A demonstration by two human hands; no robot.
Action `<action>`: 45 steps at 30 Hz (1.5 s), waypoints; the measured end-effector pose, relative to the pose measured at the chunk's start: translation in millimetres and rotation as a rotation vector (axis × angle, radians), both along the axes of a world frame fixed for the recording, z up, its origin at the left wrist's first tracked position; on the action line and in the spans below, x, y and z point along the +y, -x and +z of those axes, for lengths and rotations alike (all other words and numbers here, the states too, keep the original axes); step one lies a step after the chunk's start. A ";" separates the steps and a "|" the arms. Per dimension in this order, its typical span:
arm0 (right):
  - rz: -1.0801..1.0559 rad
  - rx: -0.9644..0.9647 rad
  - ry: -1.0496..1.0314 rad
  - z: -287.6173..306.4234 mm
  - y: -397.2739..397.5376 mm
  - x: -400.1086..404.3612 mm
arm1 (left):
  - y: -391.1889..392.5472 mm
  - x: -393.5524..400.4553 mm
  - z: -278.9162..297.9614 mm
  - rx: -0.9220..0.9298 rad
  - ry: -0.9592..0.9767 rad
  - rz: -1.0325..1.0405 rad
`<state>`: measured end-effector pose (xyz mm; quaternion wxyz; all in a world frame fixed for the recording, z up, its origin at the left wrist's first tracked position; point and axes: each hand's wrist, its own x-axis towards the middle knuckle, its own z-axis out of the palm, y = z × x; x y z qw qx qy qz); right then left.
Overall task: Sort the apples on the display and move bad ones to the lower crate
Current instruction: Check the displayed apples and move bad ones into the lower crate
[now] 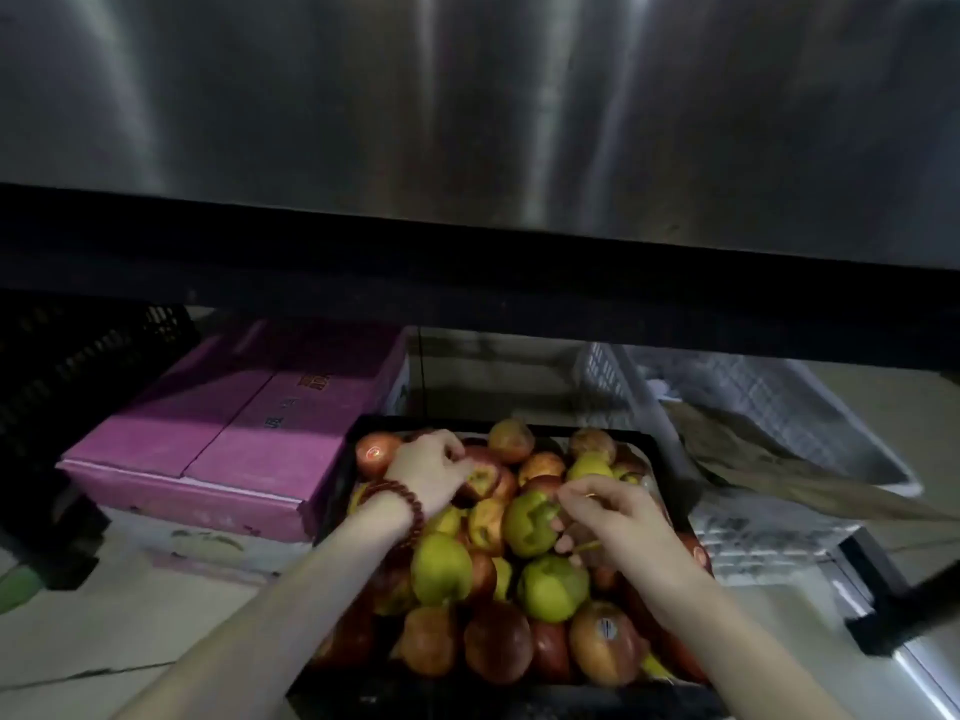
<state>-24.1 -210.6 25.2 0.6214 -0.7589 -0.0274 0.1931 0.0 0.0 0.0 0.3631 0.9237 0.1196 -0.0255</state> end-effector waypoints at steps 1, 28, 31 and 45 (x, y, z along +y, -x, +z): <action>0.004 0.003 -0.013 -2.9 -3.3 0.8 | -16.2 -4.3 -8.1 0.050 -0.094 -0.036; 0.464 -0.136 1.185 -108.1 -194.6 113.1 | -51.6 30.2 -36.2 0.105 0.116 0.054; 0.376 -0.297 1.114 -96.0 -180.4 108.7 | -45.7 27.1 -24.6 0.083 0.156 0.087; -0.087 -0.428 0.183 26.8 6.6 11.8 | 81.6 1.0 87.3 -0.053 0.473 0.211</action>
